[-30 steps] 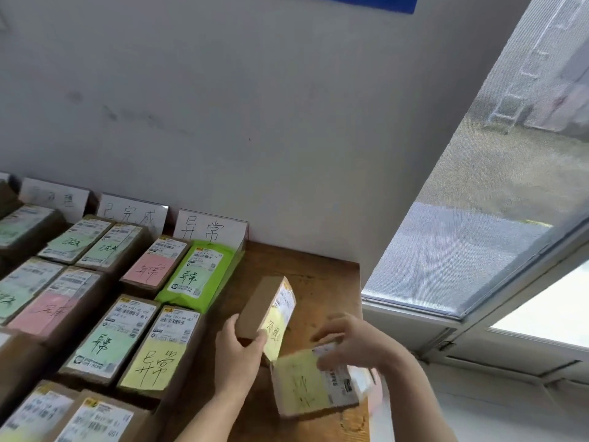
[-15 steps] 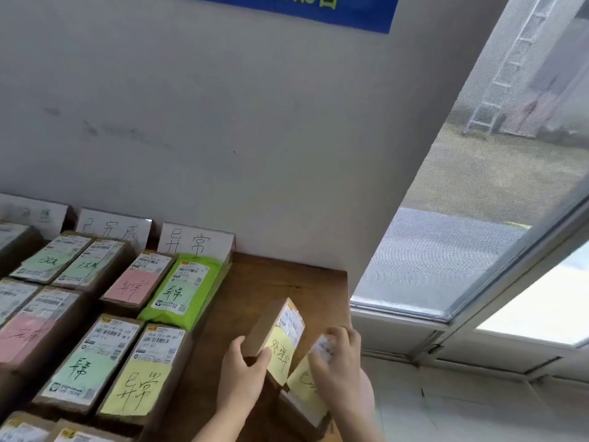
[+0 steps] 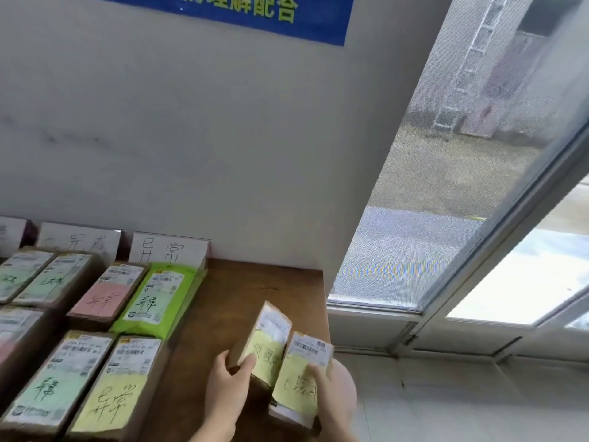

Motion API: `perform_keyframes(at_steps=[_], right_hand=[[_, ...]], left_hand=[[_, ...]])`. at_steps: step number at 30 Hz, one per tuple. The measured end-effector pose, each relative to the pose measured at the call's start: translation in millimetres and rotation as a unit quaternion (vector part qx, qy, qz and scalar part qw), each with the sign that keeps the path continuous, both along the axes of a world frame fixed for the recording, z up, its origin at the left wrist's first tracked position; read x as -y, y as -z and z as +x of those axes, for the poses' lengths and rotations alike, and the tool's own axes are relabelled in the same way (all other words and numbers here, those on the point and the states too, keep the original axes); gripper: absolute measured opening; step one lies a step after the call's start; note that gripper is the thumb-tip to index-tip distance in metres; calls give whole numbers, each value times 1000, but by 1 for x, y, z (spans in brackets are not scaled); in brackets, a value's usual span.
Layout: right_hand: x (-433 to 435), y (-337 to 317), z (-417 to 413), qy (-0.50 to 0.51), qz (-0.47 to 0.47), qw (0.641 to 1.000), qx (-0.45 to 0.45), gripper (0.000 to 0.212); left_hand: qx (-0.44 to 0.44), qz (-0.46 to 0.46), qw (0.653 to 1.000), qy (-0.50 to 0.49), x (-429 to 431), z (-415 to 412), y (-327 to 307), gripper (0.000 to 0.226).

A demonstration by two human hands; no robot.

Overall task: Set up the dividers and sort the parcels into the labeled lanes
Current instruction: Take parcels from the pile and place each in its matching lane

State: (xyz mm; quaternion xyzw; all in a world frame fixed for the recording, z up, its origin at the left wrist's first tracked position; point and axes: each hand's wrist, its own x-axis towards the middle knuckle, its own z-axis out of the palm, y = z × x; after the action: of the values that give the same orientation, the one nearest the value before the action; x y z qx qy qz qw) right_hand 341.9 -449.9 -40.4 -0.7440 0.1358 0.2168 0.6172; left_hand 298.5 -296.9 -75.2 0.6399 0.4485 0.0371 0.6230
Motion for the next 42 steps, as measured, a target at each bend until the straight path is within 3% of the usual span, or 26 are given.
perform_keyframes(at_steps=[4,7,9,11,14,19,23,26,32,38,42], right_hand=[[0,-13,-6,35,109,992,-46,12],[-5,-19,-8,30,209,977,-37,30],[-8,-21,-12,6,248,969,-3,42],[-12,-28,-18,-6,267,963,31,54],[-19,-36,-30,-13,290,954,70,48],[-38,-49,-64,-28,287,952,101,66],[-57,-54,-110,-13,238,963,123,79],[-72,-61,-153,-26,222,966,128,60],[-101,-67,-227,-56,223,966,118,54],[-120,-71,-277,-120,209,964,114,57],[-130,-74,-295,-152,210,958,124,66]], left_hand=[[69,-51,994,-72,-2,-2,-19,42],[143,-86,981,-104,-7,-12,-41,22],[174,-125,970,-114,-13,-20,-50,35],[199,-156,960,-117,-22,-28,-51,66],[244,-189,946,-100,-33,-50,-63,75],[298,-220,927,-66,-52,-99,-80,49],[313,-224,921,-64,-71,-148,-87,46],[315,-220,920,-79,-86,-189,-92,49],[321,-210,920,-73,-109,-263,-100,43],[320,-190,922,-105,-126,-322,-104,29],[323,-175,921,-133,-129,-352,-107,39]])
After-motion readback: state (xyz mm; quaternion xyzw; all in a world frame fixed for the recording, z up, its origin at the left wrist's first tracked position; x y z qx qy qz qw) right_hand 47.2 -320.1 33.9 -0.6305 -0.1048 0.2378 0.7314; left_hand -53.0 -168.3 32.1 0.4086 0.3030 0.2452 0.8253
